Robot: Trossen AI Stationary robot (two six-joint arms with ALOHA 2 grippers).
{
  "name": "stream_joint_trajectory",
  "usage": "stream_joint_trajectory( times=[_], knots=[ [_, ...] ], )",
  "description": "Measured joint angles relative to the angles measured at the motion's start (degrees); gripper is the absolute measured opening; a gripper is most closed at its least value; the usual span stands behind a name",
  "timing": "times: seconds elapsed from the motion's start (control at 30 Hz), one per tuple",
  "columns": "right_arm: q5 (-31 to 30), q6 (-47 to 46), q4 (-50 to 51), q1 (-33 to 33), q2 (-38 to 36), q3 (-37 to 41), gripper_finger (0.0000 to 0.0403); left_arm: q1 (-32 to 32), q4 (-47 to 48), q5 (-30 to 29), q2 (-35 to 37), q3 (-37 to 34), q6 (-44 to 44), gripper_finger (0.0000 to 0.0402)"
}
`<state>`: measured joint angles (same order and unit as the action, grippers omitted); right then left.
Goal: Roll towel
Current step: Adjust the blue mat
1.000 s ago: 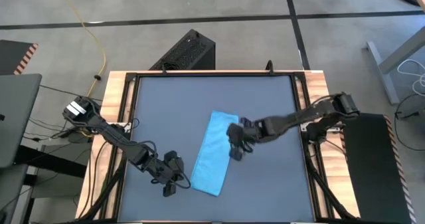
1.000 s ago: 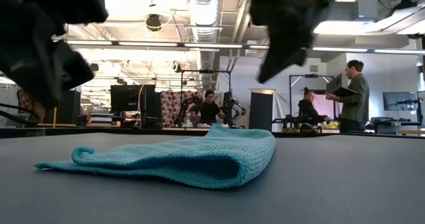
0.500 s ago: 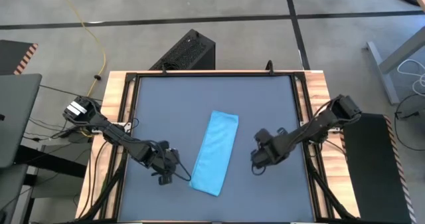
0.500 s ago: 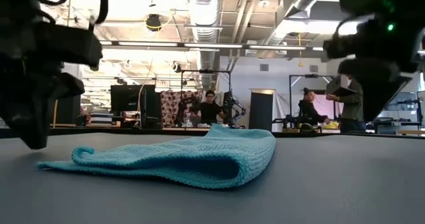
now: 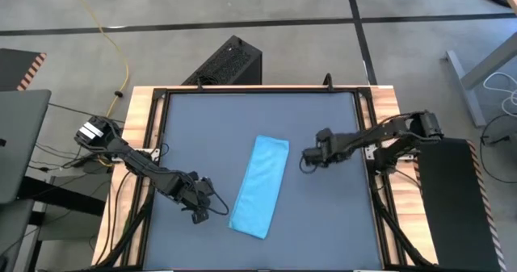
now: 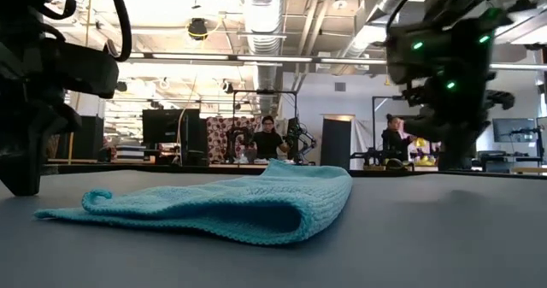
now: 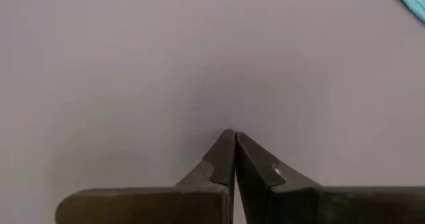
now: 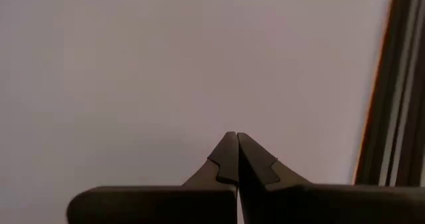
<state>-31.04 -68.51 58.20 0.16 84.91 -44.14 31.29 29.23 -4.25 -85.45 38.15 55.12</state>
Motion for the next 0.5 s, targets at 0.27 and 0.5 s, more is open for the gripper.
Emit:
stream_joint_trajectory(
  times=[0.27, 0.5],
  knots=[
    [-1.0, 19.95, -12.48, -17.92, 0.56, 2.65, 0.0017, 0.34, 1.53, 0.12, 6.59, -0.5, 5.86, 0.0],
    [-0.51, 28.12, -18.4, -25.99, 0.56, 5.92, 0.0017, 0.26, 0.68, -11.32, 14.91, -0.33, 11.07, 0.0]
  ],
)
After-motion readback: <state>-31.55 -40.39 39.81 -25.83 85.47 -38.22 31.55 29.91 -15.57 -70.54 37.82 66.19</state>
